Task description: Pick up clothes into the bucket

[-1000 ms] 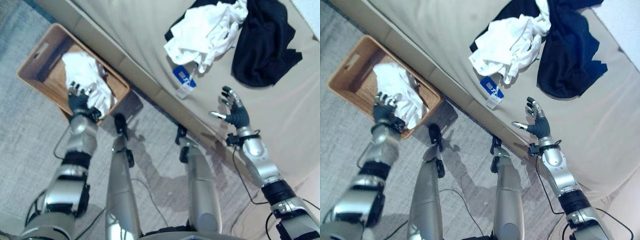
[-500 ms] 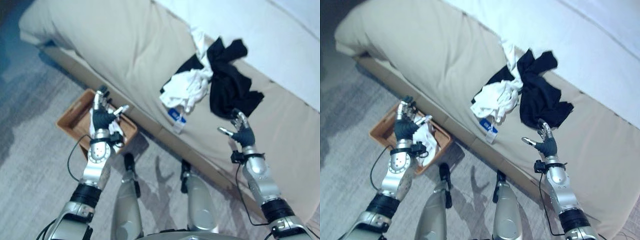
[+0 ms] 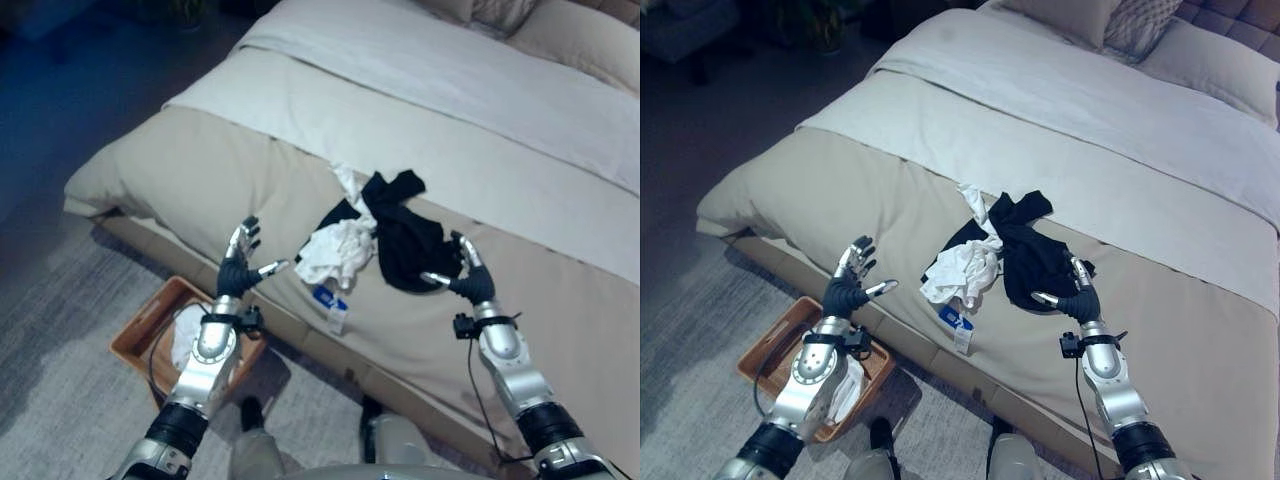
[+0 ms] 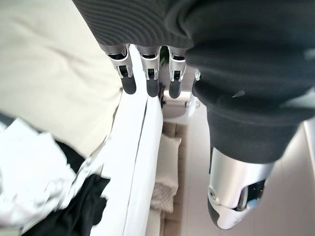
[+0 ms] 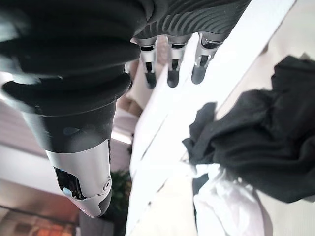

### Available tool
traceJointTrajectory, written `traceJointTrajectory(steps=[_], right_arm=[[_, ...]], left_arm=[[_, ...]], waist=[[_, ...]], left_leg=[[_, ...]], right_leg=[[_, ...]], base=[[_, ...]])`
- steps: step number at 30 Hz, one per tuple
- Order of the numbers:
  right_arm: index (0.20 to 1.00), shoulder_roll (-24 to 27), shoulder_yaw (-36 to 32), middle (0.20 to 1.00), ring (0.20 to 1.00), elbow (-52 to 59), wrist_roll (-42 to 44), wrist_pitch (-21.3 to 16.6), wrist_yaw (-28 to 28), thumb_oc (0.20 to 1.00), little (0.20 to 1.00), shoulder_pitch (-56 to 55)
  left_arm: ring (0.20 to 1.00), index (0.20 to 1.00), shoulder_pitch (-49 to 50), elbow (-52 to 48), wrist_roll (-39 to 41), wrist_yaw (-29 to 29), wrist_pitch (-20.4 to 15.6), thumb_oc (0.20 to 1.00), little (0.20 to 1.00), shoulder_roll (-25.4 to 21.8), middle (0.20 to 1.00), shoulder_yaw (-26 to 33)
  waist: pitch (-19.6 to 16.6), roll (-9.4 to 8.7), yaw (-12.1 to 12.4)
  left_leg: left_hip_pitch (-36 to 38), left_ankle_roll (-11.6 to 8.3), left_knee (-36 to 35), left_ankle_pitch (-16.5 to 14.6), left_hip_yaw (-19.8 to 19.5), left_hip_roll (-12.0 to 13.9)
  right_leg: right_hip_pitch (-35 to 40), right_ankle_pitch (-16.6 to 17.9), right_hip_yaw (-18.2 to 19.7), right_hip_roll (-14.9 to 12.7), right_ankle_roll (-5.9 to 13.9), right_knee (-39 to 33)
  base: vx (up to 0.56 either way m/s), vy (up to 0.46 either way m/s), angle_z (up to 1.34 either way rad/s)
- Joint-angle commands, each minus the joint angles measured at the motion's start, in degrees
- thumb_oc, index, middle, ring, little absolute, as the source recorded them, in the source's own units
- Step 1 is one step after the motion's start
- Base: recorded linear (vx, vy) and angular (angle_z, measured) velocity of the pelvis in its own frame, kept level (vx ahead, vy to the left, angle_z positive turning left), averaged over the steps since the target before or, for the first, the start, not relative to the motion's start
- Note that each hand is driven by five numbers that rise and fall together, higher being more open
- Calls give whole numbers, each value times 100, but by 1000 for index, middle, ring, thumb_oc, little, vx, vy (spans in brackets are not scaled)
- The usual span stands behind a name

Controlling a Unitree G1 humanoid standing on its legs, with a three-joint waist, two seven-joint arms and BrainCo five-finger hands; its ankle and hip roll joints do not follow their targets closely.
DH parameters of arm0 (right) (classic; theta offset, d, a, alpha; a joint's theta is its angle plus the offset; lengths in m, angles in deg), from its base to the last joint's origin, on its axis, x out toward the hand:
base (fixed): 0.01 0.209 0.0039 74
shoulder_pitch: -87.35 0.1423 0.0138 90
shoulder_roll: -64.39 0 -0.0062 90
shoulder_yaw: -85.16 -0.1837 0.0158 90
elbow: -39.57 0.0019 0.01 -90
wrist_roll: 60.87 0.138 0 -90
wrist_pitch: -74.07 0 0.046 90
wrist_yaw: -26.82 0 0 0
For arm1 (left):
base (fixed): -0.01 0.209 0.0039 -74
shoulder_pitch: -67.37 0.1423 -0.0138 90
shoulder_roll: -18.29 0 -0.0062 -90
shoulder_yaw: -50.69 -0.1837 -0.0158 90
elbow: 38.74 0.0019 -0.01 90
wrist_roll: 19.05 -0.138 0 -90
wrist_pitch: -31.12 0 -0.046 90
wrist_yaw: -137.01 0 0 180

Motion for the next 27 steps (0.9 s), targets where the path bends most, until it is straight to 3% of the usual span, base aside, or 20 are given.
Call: traceJointTrajectory(steps=[1,7,9,10,17,27], right_arm=[[1000,208,46,1000,1000,166,-114,-123,-179,1000,1000,562],[1000,132,265,1000,1000,-32,-402,-11,-526,1000,1000,1551],[1000,210,481,1000,1000,-236,-550,51,-690,1000,1000,2177],[1000,246,566,1000,1000,-429,-643,124,-796,1000,1000,2530],[1000,533,759,1000,1000,-1135,-773,284,-1255,1000,1000,3710],[1000,997,1340,1000,1000,-1613,-1422,500,-1690,1000,1000,5101]], left_arm=[[1000,1000,15,-318,195,82,-190,1000,1000,36,1000,182],[1000,1000,-80,-405,164,-53,-294,1000,1000,-145,1000,127],[1000,1000,-262,-417,138,-263,-368,1000,1000,-293,1000,196],[1000,1000,-369,-411,55,-429,-374,1000,1000,-363,1000,302],[1000,1000,-539,-534,77,-664,-431,1000,1000,-350,1000,329],[1000,1000,-883,-721,-210,-1055,-372,1000,1000,-214,1000,36]], waist=[[33,100,87],[430,91,246],[694,37,425],[765,-26,482],[1149,-45,467],[1492,45,518]], left_leg=[[-211,14,-489,216,-165,-116],[-412,261,-206,-42,466,-255],[-524,287,-209,-60,742,-200],[-692,279,-126,-67,932,-185],[-1374,261,337,-95,855,-169],[-2299,207,421,76,879,-206]], right_leg=[[-93,335,349,-37,264,198],[-875,718,443,-442,493,566],[-1363,1024,-160,-699,518,822],[-1411,1147,-654,-911,496,694],[-1823,1193,-552,-885,435,603],[-2737,1336,-519,-922,473,699]], base=[[33,137,-29],[-92,178,-52],[-241,89,-78],[-139,12,-87],[-72,1,-13],[-71,1,2]])
